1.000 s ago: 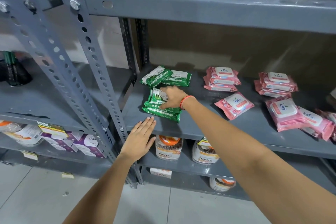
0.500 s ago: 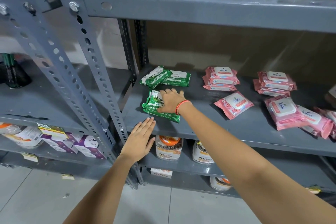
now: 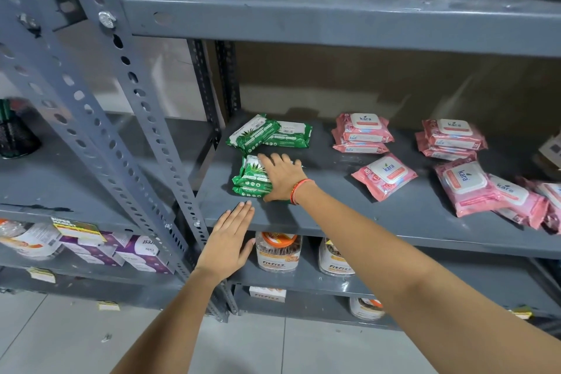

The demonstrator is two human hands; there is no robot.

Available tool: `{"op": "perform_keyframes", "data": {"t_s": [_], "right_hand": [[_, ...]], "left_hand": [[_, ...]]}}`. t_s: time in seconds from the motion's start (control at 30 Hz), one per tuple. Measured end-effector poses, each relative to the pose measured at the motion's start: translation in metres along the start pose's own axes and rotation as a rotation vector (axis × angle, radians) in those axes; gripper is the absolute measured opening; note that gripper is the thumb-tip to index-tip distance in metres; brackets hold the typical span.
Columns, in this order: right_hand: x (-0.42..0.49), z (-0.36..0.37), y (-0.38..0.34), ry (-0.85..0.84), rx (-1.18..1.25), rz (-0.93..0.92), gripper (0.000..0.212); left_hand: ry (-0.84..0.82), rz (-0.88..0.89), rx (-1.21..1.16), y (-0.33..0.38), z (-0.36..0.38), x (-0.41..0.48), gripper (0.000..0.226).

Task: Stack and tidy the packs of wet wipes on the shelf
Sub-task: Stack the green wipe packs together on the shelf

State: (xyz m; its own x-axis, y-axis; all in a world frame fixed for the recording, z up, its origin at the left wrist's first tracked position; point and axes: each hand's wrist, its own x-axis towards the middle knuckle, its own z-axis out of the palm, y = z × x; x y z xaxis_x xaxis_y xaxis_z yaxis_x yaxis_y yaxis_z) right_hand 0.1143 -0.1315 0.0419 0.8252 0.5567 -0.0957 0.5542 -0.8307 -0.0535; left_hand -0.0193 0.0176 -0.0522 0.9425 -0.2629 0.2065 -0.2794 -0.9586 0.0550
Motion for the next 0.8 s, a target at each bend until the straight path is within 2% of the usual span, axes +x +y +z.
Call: {"op": "perform_keyframes", "data": {"t_s": [0.13, 0.23, 0.33, 0.47, 0.57, 0.63, 0.73, 0.8], "right_hand": [[-0.002, 0.000, 0.005, 0.024, -0.029, -0.051, 0.114], [-0.012, 0.001, 0.017, 0.105, 0.049, -0.032, 0.119], [-0.031, -0.004, 0.047, 0.235, 0.196, 0.040, 0.110], [-0.057, -0.010, 0.100, 0.339, 0.223, 0.206, 0.094], [-0.074, -0.008, 0.147, 0.217, 0.224, 0.282, 0.095], [-0.083, -0.008, 0.175, 0.098, 0.194, 0.253, 0.105], [-0.086, -0.014, 0.208, -0.167, 0.055, 0.215, 0.120], [-0.084, -0.020, 0.223, -0.326, -0.034, 0.242, 0.113]], "left_hand": [[0.014, -0.010, 0.016, 0.001, 0.001, -0.001, 0.065], [0.052, -0.020, -0.027, 0.016, 0.003, -0.002, 0.066], [0.077, 0.048, -0.142, 0.055, 0.007, 0.009, 0.063], [0.085, 0.229, -0.227, 0.105, 0.009, 0.042, 0.061], [0.057, 0.242, -0.202, 0.117, 0.009, 0.066, 0.063], [0.017, 0.233, -0.178, 0.112, 0.011, 0.074, 0.063], [0.003, 0.273, -0.138, 0.107, 0.015, 0.076, 0.060], [0.014, 0.265, -0.170, 0.106, 0.015, 0.076, 0.057]]}}
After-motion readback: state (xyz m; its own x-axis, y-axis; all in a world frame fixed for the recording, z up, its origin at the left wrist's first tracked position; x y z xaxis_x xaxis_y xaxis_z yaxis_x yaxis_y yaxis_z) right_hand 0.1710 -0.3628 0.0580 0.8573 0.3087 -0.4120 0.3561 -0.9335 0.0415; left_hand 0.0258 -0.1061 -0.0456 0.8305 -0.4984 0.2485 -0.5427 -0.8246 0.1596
